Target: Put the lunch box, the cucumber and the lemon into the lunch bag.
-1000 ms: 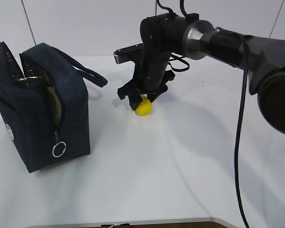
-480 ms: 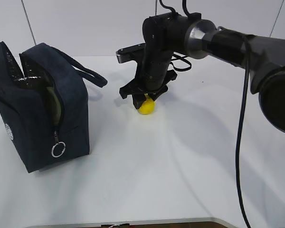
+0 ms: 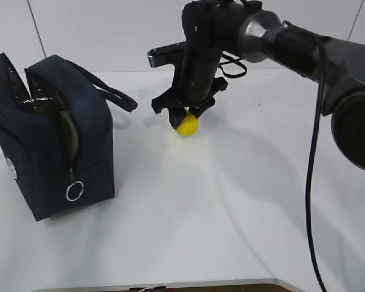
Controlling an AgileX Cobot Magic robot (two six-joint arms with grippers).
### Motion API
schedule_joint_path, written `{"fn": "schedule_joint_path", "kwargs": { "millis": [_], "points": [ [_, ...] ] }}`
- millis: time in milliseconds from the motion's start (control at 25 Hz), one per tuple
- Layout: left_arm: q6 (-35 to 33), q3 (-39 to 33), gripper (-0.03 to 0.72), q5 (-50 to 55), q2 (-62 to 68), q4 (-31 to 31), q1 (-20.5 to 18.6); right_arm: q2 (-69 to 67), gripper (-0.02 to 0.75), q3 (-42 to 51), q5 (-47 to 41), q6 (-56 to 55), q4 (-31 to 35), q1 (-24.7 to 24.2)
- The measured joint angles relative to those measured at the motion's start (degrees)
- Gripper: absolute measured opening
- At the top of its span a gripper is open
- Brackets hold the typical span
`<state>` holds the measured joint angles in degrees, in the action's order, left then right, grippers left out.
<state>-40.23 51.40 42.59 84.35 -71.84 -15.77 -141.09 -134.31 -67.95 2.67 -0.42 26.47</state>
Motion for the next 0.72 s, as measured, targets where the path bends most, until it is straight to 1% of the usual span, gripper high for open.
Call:
{"fn": "schedule_joint_path", "kwargs": {
  "millis": [280, 720],
  "points": [
    [0.00, 0.00, -0.009, 0.20, 0.00, -0.59, 0.00, 0.00, 0.368, -7.00, -2.83, 0.00, 1.13, 0.00],
    [-0.25, 0.00, -0.009, 0.63, 0.00, -1.73, 0.00, 1.60, 0.368, -11.22, -3.71, 0.00, 2.96, 0.00]
  ]
}}
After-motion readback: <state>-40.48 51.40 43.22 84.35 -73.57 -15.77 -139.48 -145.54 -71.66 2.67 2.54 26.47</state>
